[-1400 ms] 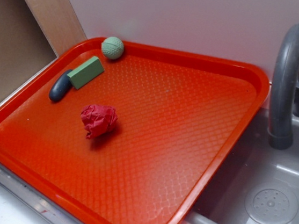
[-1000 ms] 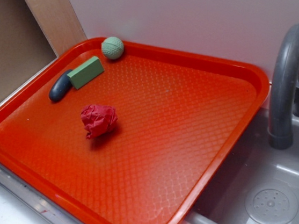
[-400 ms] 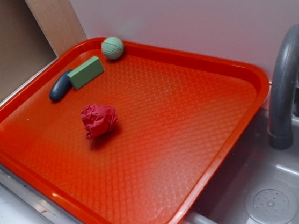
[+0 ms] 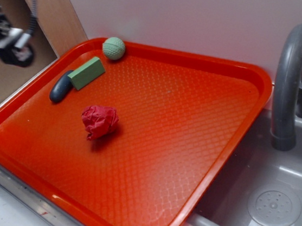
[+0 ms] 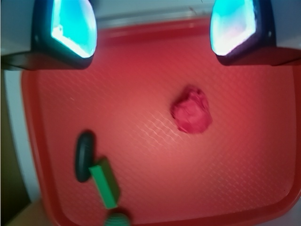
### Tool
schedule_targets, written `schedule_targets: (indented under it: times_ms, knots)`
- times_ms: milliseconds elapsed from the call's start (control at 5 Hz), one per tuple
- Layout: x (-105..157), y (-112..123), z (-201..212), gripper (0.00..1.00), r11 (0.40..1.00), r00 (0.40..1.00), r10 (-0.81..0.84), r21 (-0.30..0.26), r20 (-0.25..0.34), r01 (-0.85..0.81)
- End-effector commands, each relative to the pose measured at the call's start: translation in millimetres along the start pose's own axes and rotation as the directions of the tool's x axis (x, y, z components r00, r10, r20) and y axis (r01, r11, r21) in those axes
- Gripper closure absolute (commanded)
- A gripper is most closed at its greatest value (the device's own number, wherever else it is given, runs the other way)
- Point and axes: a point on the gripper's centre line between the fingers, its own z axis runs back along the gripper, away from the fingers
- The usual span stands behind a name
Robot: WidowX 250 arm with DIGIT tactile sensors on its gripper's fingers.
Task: Grab the red paper.
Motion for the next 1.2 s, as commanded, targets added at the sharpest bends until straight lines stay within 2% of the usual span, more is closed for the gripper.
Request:
schedule_targets:
  times_ms: [0, 200, 400, 600, 800, 1000]
  knots:
    - [32, -37, -47, 0.0, 0.999, 1.0, -0.015, -0.039, -0.007, 0.015]
    - [37, -41, -78, 0.0, 0.999, 0.998, -0.032, -0.028, -0.053, 0.031]
    - [39, -41, -107, 0.0, 0.999, 0.995, -0.039, 0.008, -0.088, 0.039]
    - [41, -36, -121, 0.0, 0.999, 0.99, -0.049, -0.004, -0.132, 0.049]
    - [35, -33, -131, 0.0, 0.997, 0.986, -0.07, 0.026, -0.153, 0.075]
    - [33, -33, -131, 1.0, 0.996, 0.984, -0.08, 0.037, -0.158, 0.087]
